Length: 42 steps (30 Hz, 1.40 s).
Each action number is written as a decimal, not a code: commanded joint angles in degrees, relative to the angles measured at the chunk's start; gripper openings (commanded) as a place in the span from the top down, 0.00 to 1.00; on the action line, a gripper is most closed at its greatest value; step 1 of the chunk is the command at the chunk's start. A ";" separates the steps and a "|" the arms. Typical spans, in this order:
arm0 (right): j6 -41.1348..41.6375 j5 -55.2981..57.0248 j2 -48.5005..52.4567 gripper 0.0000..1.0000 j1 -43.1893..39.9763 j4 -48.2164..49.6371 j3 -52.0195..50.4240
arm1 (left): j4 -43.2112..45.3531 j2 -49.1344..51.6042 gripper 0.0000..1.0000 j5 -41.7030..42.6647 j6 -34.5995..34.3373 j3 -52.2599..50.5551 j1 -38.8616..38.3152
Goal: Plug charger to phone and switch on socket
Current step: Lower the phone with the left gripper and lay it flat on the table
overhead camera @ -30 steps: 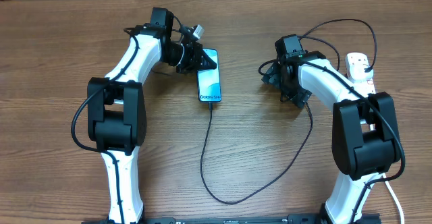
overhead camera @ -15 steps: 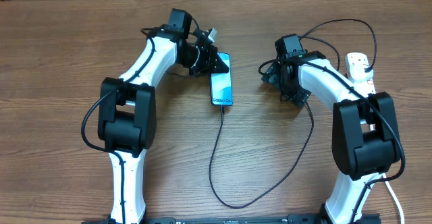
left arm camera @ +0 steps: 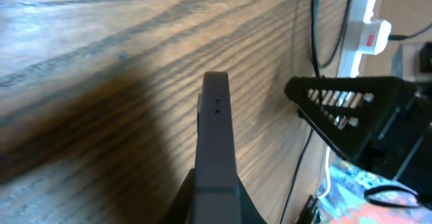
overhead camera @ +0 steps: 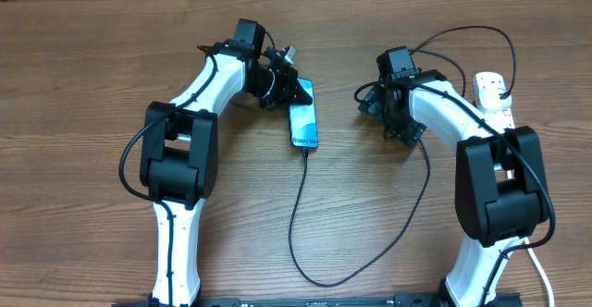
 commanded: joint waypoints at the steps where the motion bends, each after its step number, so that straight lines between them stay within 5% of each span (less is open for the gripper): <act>1: 0.39 -0.72 0.50 0.00 -0.02 0.11 -0.57 | 0.85 1.07 0.96 0.68 -2.60 -0.09 -0.44; 20: 0.20 -1.14 0.50 0.00 -0.02 0.11 -0.57 | 1.07 6.16 0.96 0.92 -4.92 -0.09 -0.35; 27: 0.20 -1.14 0.50 0.00 -0.02 0.09 -0.57 | 0.85 6.16 0.78 1.05 -4.94 -0.09 -0.31; 42: 0.20 -1.14 0.50 0.00 -0.02 -0.31 -0.57 | -0.98 6.16 0.76 1.40 -4.94 -0.09 1.36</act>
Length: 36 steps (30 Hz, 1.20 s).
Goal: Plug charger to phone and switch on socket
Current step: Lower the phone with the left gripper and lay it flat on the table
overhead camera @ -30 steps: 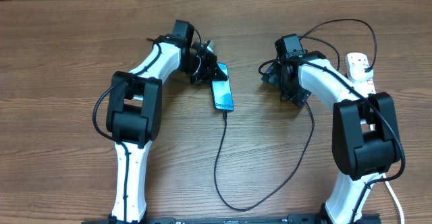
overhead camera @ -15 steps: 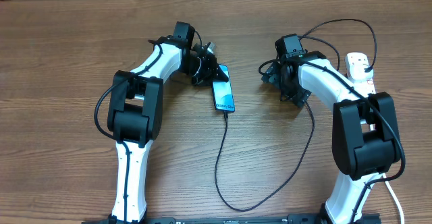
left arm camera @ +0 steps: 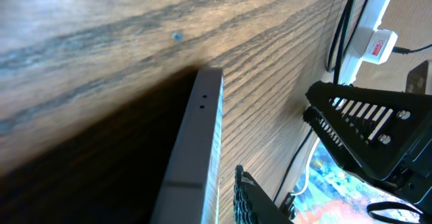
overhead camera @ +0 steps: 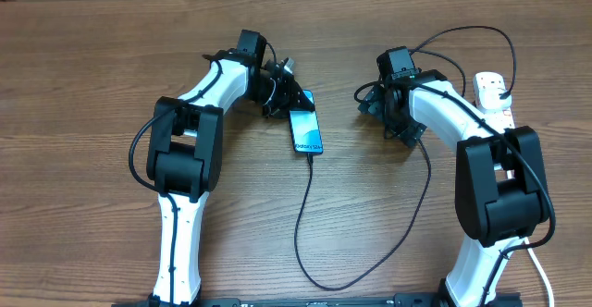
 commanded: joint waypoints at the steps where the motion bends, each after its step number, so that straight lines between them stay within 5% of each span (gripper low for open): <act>1: 0.22 -0.92 0.50 0.00 0.00 -0.15 -0.57 | -1.33 1.57 0.76 -2.01 0.04 -0.11 1.27; 8: 0.22 -0.92 0.50 0.00 0.00 -0.15 -0.57 | -3.48 1.57 0.71 -2.03 0.02 -0.11 2.54; 13: 0.22 -0.92 0.50 0.00 0.00 -0.15 -0.57 | -3.63 1.57 0.31 -2.05 -1.14 -0.11 2.78; 18: 0.22 -0.92 0.50 0.00 0.00 -0.15 -0.57 | -3.63 1.57 0.22 -2.75 -2.56 -0.11 2.78; 23: 0.22 -0.92 0.50 0.00 0.00 -0.17 -0.57 | -3.67 1.57 0.00 -3.15 -2.89 -0.11 2.78; 36: 0.22 -0.92 0.50 0.00 0.00 -0.17 -0.57 | -5.51 1.57 0.00 -8.76 -6.01 -0.11 2.78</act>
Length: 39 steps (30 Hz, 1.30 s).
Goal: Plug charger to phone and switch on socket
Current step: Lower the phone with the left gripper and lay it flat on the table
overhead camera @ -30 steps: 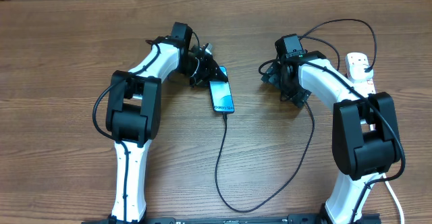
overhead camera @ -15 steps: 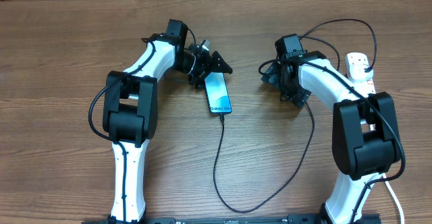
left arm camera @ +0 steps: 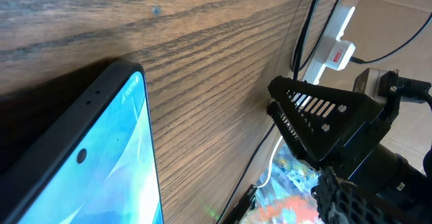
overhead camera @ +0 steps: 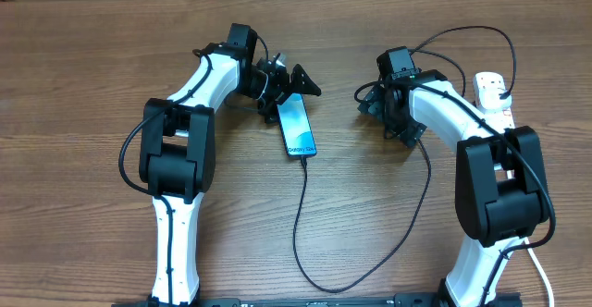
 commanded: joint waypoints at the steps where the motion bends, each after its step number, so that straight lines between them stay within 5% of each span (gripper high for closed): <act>1: 0.22 -0.70 0.50 0.00 -0.02 -0.09 -0.57 | -1.03 2.97 0.00 -13.03 -1.03 -1.66 0.68; 39: 0.20 -0.70 0.50 0.00 -0.02 -0.11 -0.57 | -7.48 2.97 0.00 -25.99 -6.45 -1.64 0.70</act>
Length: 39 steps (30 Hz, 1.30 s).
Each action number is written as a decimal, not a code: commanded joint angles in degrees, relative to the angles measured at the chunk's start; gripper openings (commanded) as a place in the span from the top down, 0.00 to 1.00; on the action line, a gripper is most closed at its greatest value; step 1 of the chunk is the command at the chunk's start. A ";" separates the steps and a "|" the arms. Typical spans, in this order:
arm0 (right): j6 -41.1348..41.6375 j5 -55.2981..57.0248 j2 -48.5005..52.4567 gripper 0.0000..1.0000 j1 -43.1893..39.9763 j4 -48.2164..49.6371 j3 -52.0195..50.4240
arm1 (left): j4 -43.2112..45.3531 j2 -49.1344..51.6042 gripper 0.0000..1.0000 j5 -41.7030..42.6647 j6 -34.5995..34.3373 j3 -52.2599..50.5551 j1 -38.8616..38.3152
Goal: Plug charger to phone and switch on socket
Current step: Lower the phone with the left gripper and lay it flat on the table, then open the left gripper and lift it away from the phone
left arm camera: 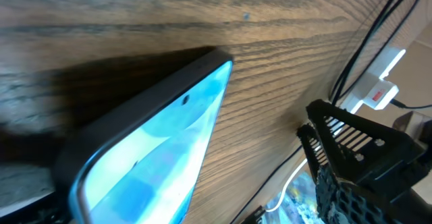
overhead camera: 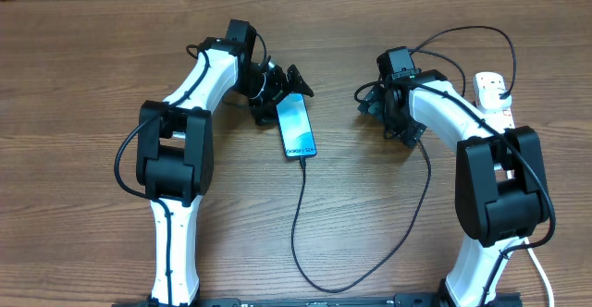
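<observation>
The phone (overhead camera: 296,128) lies flat on the wooden table with its screen lit and facing up. A black charger cable (overhead camera: 298,216) is plugged into its near end. My left gripper (overhead camera: 279,97) is open at the phone's far end, one finger on each side, and is not gripping it. The left wrist view shows the lit screen (left arm camera: 152,153) close below and one black finger (left arm camera: 361,153) off to the right. My right gripper (overhead camera: 387,113) hangs over the table right of the phone; its jaws are too dark to read. The white socket strip (overhead camera: 493,97) lies at the far right.
The black cable loops toward the table's front edge, then runs up past my right arm to the socket strip, which shows again in the left wrist view (left arm camera: 378,82). More black leads arc behind the right arm. Bare wood lies left of my left arm.
My left wrist has shifted a little to the left and turned, so its camera sees more of the lit screen. The phone still lies flat. The right arm has not moved.
First my left gripper was shut on the phone, holding it on edge with the cable plugged in. Then the phone leaned over toward the table. By the last earlier moment it lay flat, screen up, between open fingers, as it does now.
</observation>
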 commanded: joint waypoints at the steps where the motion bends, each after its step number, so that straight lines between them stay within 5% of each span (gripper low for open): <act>1: 0.22 -0.72 0.50 0.00 -0.02 -0.15 -0.57 | -1.16 4.74 0.00 -14.88 0.37 -3.04 0.70; 27: 0.22 -0.70 0.50 0.00 -0.02 -0.33 -0.57 | -4.17 4.17 0.00 -17.75 4.46 -2.97 2.34; 39: 0.24 -0.52 0.50 0.00 -0.02 0.33 -0.57 | -23.08 -9.40 0.00 -42.58 15.54 11.76 5.05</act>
